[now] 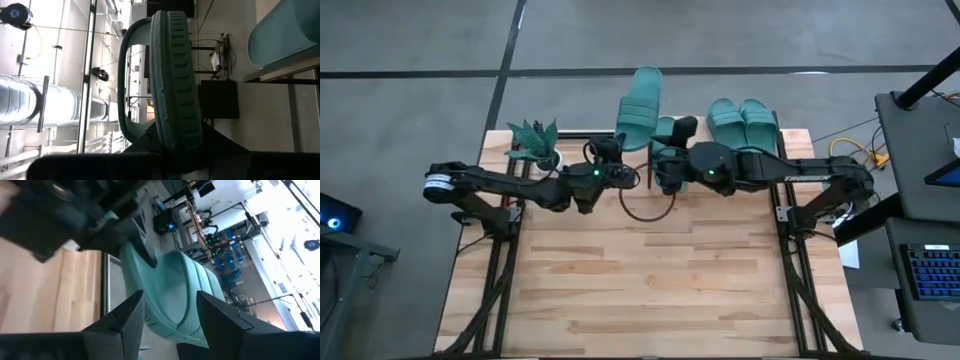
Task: Pick and place slides into the shelf
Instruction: Put the green slipper on the shelf
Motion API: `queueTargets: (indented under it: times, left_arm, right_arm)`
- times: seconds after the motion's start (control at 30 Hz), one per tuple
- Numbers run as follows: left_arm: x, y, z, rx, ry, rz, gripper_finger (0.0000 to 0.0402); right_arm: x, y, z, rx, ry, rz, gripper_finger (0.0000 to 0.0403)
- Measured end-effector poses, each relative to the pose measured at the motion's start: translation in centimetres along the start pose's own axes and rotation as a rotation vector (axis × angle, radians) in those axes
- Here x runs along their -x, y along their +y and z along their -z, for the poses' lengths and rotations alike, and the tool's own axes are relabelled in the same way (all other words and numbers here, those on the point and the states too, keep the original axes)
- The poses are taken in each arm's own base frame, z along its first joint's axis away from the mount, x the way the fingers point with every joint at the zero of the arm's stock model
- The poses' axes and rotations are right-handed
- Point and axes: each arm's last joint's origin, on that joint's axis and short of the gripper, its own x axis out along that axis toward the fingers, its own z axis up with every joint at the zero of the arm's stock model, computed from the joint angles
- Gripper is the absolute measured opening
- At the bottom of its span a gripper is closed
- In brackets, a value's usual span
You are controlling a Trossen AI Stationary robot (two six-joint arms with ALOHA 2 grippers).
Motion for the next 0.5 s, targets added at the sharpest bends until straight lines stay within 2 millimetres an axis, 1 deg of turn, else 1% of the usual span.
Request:
queueTargets:
  times: [0.13,0.3,0.5]
  left_arm:
    - [0.2,0.3,0.1,0.006,-0.006,-0.003,0.0025]
    - [0.5,0.3,-0.1,0.005,-0.023,-0.002,0.0025]
    - [0.6,0.4,-0.2,0.007,-0.066,-0.005,0.0024]
  right_arm:
    - [-0.7,-0.5,0.2,0.035,0.015,0.017,0.0170]
    - [-1.7,-1.0,1.1,0.047,0.049,0.036,0.0169]
    - [-2.7,-1.2,1.4,0.044,0.042,0.039,0.0166]
